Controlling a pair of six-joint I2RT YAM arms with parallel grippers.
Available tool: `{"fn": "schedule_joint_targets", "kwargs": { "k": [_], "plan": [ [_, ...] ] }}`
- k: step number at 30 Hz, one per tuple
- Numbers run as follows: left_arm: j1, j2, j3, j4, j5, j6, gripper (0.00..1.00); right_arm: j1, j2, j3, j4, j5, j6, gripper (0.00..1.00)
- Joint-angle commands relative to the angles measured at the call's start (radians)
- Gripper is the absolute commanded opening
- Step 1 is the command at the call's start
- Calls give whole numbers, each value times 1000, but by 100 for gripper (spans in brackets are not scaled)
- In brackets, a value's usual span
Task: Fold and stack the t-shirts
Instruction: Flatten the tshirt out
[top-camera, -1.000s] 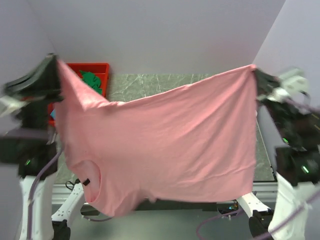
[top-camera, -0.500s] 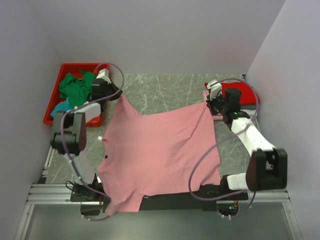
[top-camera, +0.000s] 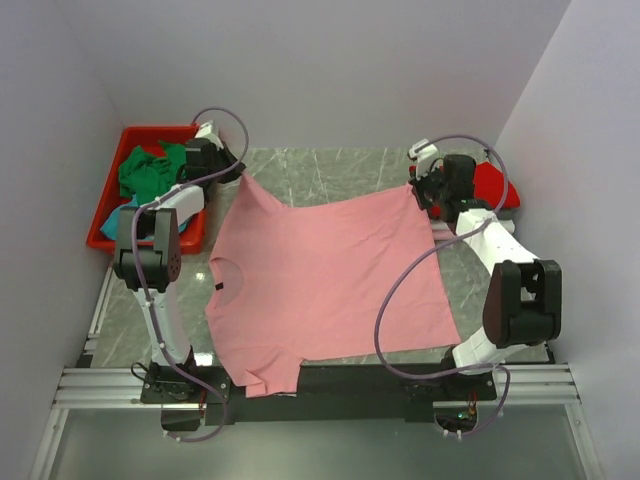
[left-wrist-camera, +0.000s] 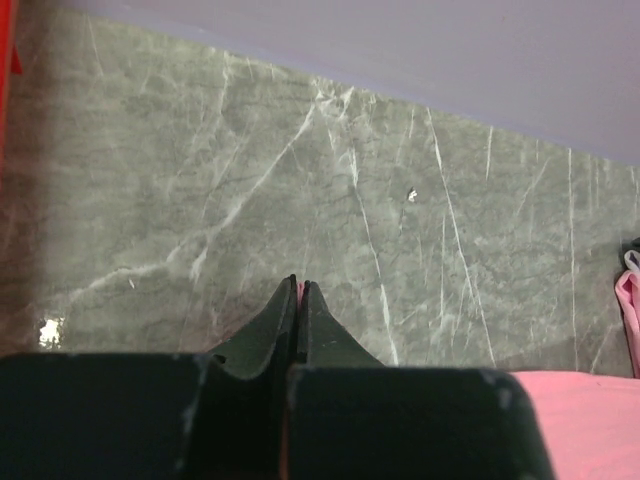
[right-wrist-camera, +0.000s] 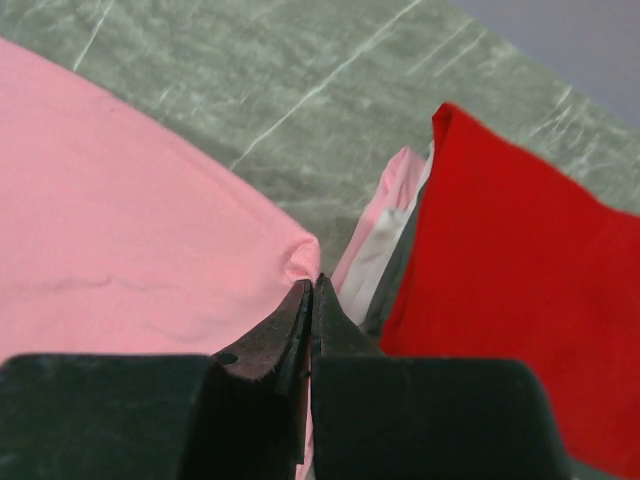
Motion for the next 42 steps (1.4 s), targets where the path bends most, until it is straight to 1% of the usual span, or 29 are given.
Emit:
{"fn": "schedule_joint_targets", "kwargs": {
  "k": [1, 6, 12, 16, 22, 28, 37, 42],
  "plan": [
    [7, -4, 56, -7, 44, 28, 0, -5, 58, 99, -4, 11, -6, 0],
    [7, -16, 77, -19, 88, 31, 1, -6, 124, 165, -52, 11, -6, 0],
    [8, -42, 70, -18, 108, 34, 1, -6, 224, 282, -158, -24, 2, 0],
    [8, -59, 61, -16, 141, 31, 1, -6, 270, 316, -191, -32, 5, 0],
    [8, -125, 24, -22, 119, 65, 1, -6, 331, 379, -292, -60, -47, 0],
    [17, -174, 31, -59, 79, 109, 1, -5, 345, 396, -311, -70, -55, 0],
    [33, -98, 154, -166, 81, 151, 0, -8, 375, 438, -328, -83, -49, 0],
    [36, -41, 225, -214, 59, 163, 1, -6, 391, 466, -325, -64, -42, 0]
  ]
}}
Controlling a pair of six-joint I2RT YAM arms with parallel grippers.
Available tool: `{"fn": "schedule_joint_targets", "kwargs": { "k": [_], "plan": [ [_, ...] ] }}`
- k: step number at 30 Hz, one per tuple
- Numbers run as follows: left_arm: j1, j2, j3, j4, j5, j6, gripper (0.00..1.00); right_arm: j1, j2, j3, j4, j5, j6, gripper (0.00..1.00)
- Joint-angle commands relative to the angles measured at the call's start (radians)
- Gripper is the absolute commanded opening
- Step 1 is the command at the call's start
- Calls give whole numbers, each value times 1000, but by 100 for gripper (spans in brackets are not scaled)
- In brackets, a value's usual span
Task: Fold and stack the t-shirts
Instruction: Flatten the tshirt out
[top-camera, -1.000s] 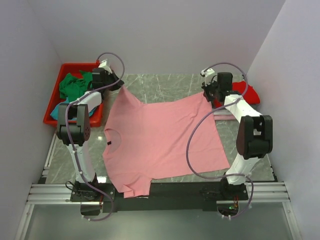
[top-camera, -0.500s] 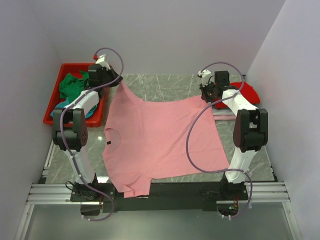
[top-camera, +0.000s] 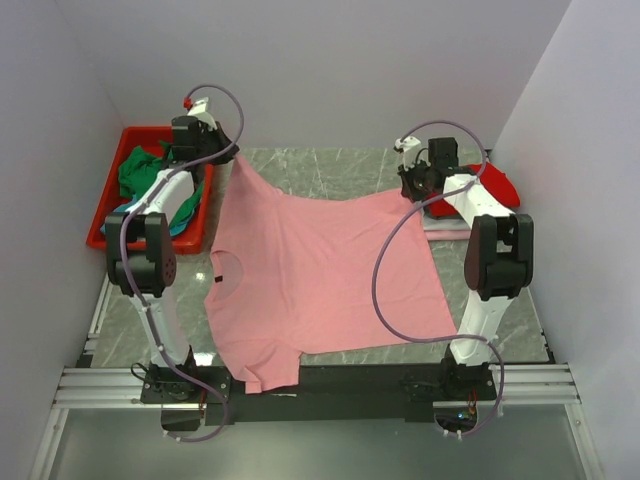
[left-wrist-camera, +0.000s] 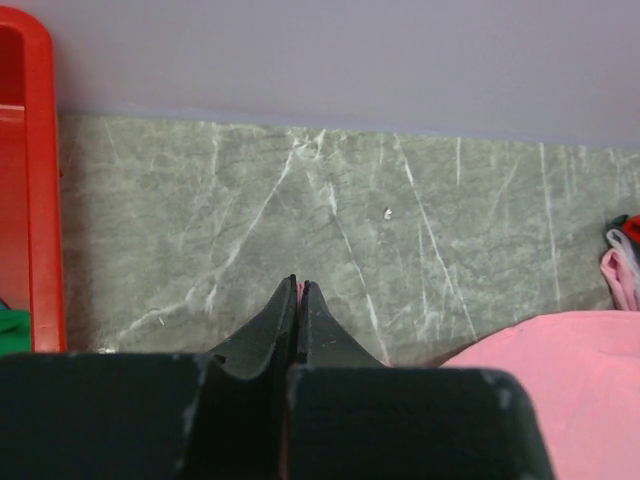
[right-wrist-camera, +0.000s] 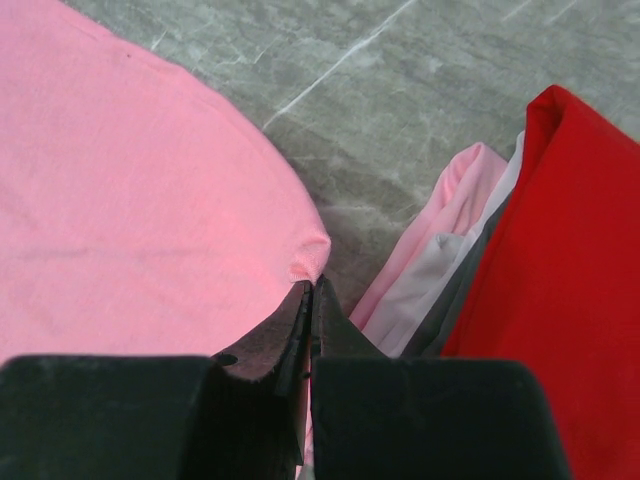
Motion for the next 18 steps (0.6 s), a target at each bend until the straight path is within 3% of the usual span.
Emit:
{"fn": "schedule_joint_targets", "kwargs": {
  "k": [1, 9, 18],
  "plan": [
    [7, 36, 77, -37, -21, 31, 1, -5, 17, 62, 5, 2, 0, 0],
    [7, 142, 166, -100, 5, 20, 1, -7, 65, 145, -29, -3, -3, 0],
    [6, 208, 208, -132, 26, 9, 1, -14, 50, 119, -12, -17, -17, 0]
  ]
}}
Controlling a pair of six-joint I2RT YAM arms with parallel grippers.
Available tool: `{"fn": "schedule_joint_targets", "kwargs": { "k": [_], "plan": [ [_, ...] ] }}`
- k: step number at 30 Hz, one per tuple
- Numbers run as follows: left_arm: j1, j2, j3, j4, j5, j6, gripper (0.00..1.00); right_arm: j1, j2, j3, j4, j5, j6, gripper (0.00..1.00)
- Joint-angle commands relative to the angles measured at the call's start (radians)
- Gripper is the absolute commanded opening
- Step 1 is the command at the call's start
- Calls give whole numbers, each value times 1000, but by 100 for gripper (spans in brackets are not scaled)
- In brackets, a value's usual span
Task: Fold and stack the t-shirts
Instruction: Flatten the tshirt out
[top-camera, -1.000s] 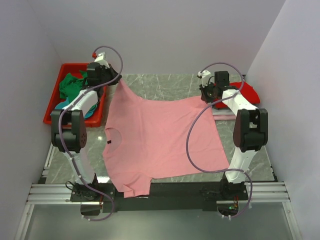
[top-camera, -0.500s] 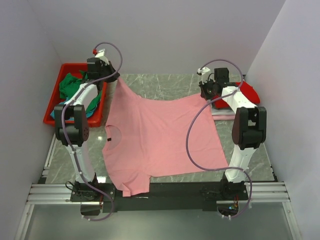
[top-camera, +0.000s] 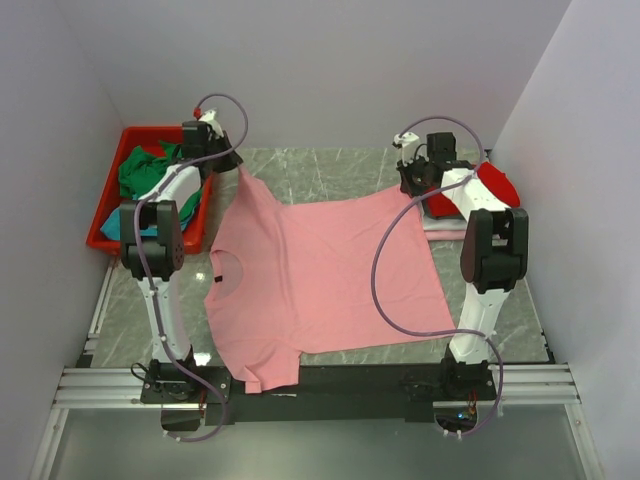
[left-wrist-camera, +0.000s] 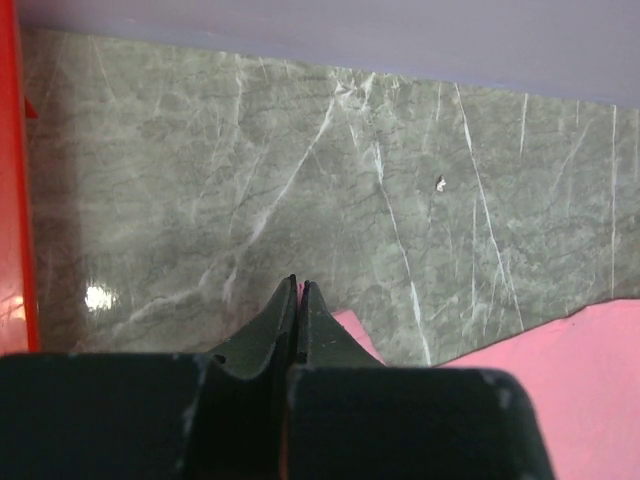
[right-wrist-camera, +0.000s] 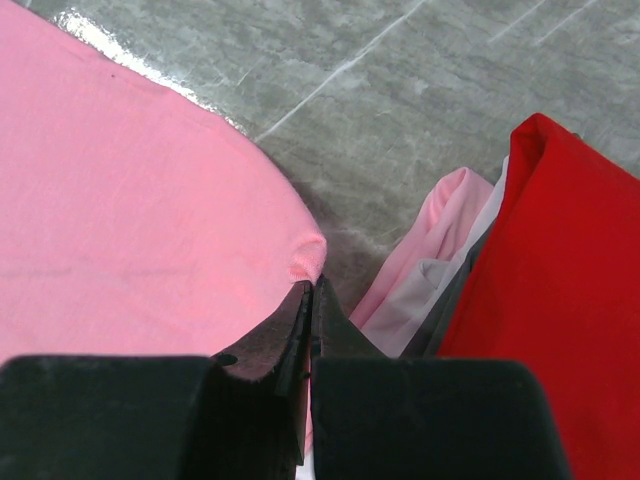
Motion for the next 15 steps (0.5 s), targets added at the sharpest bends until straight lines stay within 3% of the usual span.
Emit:
{"fn": "schedule_joint_targets", "kwargs": {
  "k": [1, 15],
  "plan": [
    [3, 29, 74, -7, 28, 6, 1, -19, -28, 12, 25, -20, -10, 0],
    [2, 102, 115, -21, 17, -4, 1, -76, -81, -52, 79, -29, 14, 0]
  ]
}}
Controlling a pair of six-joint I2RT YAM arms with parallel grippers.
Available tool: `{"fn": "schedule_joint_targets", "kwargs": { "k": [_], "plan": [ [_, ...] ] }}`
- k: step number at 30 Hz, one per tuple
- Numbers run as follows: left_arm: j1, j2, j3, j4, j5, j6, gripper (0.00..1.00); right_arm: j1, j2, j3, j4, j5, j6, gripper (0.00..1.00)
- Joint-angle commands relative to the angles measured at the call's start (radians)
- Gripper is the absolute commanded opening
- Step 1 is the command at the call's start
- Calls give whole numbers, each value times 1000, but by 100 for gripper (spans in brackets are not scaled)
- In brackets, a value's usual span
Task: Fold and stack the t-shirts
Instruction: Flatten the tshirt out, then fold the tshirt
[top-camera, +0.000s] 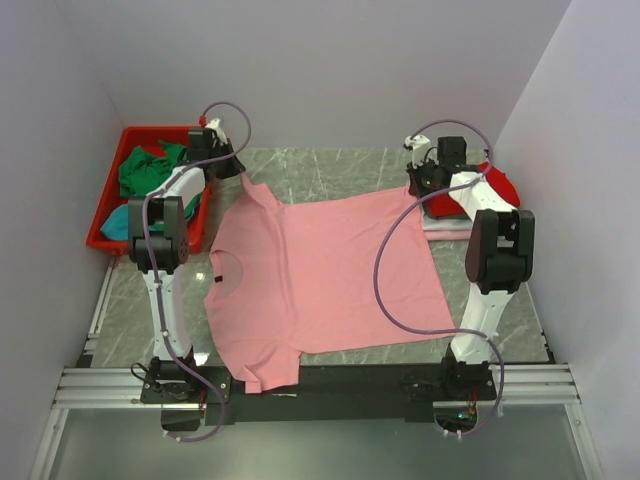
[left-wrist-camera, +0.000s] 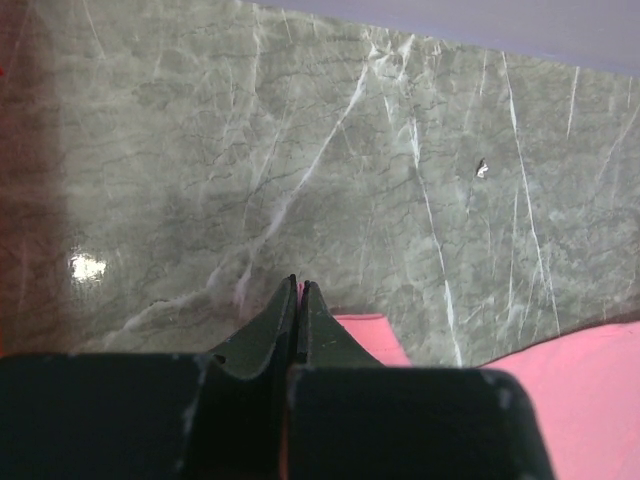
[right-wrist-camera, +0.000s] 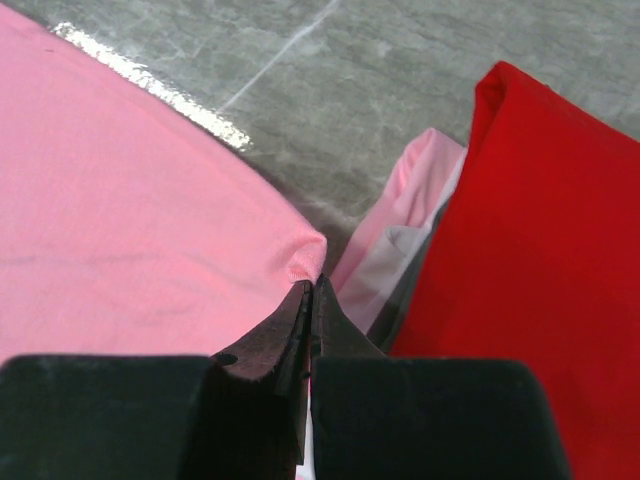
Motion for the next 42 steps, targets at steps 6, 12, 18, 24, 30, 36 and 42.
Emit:
{"fn": "schedule_joint_targets", "kwargs": {
  "k": [6, 12, 18, 24, 30, 36, 42],
  "plan": [
    [2, 14, 87, -9, 1, 6, 1, -33, -82, -21, 60, -11, 24, 0],
    [2, 25, 107, -9, 6, 3, 1, -37, -76, -13, 48, -28, 23, 0],
    [2, -38, 61, 43, 44, 15, 1, -36, -61, 8, 14, -101, 21, 0],
    [2, -11, 102, -34, 88, 40, 1, -36, -46, 36, -13, -153, 24, 0],
    [0, 26, 75, -48, 116, 44, 1, -37, -63, 24, -19, -163, 23, 0],
    [0, -63, -12, 23, 134, 70, 1, -39, -90, 4, -18, -169, 12, 0],
    [0, -175, -144, 90, 150, 95, 1, -40, -107, -19, -15, -186, 17, 0]
  ]
}}
